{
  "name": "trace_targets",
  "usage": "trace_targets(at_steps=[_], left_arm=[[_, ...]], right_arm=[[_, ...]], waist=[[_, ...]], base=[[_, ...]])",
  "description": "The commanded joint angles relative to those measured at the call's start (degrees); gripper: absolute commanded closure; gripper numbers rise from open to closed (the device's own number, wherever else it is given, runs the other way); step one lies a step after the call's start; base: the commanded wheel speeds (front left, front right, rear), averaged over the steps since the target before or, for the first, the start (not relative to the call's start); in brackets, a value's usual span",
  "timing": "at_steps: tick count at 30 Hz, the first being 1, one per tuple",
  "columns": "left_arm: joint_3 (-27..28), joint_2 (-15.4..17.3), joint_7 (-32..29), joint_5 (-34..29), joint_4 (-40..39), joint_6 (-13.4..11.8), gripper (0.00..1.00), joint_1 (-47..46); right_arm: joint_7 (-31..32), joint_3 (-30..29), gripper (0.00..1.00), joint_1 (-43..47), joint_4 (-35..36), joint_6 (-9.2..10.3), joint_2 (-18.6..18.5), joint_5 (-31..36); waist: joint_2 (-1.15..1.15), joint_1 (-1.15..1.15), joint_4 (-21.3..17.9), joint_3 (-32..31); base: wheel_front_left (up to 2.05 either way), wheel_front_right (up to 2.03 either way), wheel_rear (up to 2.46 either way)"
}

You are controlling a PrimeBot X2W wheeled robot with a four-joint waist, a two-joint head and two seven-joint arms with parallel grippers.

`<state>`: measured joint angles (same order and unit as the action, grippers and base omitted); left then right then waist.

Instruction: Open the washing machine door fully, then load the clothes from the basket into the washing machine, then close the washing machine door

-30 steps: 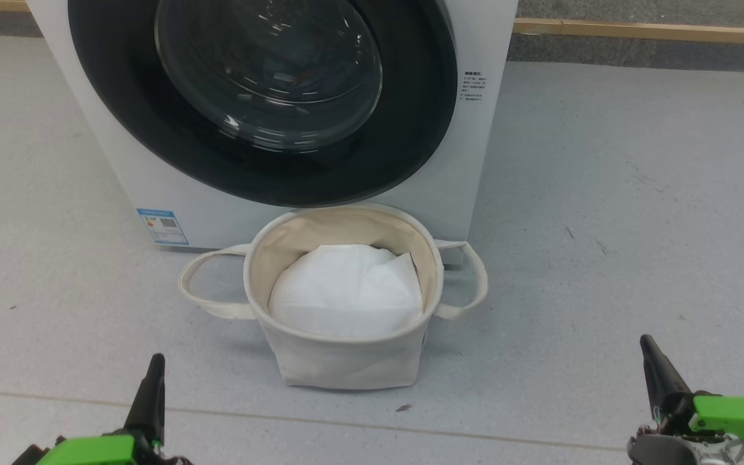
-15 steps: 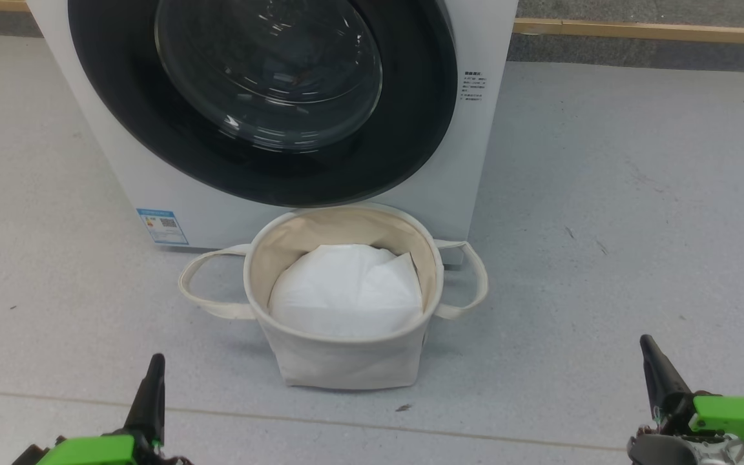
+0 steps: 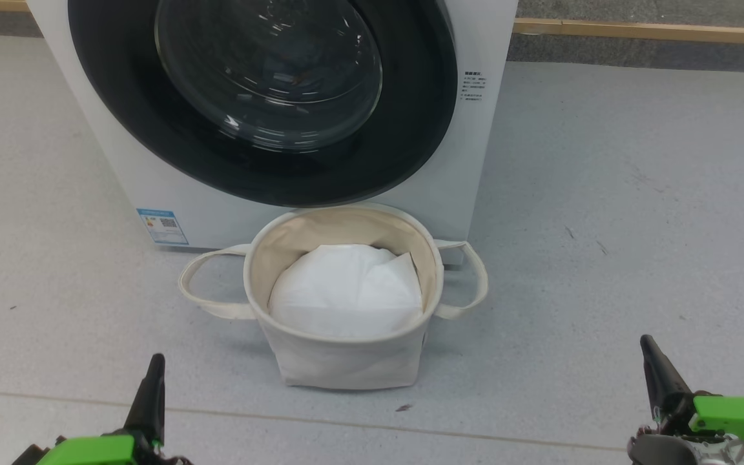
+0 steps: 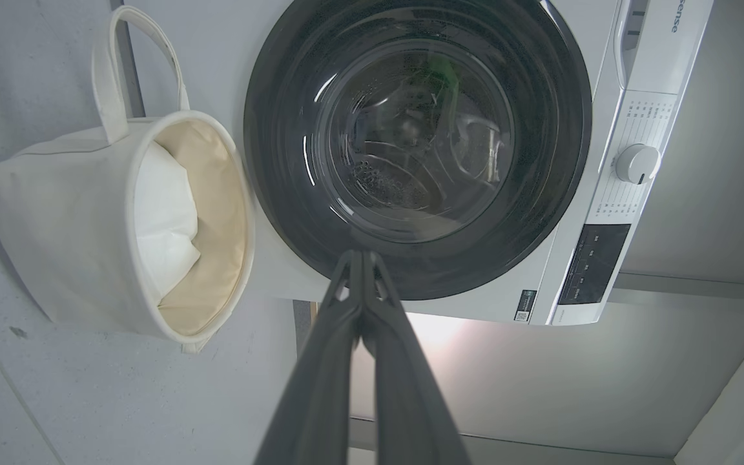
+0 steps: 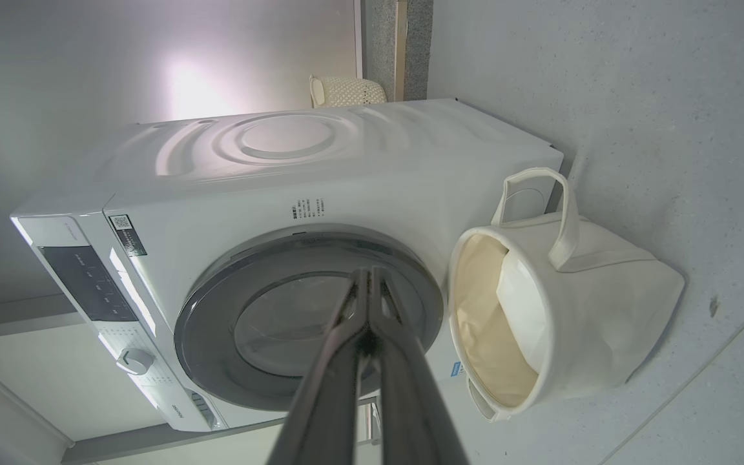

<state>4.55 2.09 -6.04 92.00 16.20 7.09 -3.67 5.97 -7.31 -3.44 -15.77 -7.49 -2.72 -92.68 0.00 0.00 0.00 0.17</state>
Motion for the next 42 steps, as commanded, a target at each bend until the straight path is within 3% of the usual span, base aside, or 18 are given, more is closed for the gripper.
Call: trace_targets(at_steps=[1,42], left_arm=[[1.95,0.78,-0.44,0.19,-2.15,0.4,1.0,-2.53],[1.95,0.78,-0.44,0.19,-2.15,0.4,1.0,-2.53]], right_arm=[[0.38,0.95,1.0,-2.74,1.75,0.0,-0.32,0.38],[0.47,0.84,1.0,-2.76,1.74,0.0,-0.24,0.47]], waist=[[0.0,0.0,0.0,0.0],[0.0,0.0,0.0,0.0]], base=[[0.0,0.0,0.0],[0.0,0.0,0.0]])
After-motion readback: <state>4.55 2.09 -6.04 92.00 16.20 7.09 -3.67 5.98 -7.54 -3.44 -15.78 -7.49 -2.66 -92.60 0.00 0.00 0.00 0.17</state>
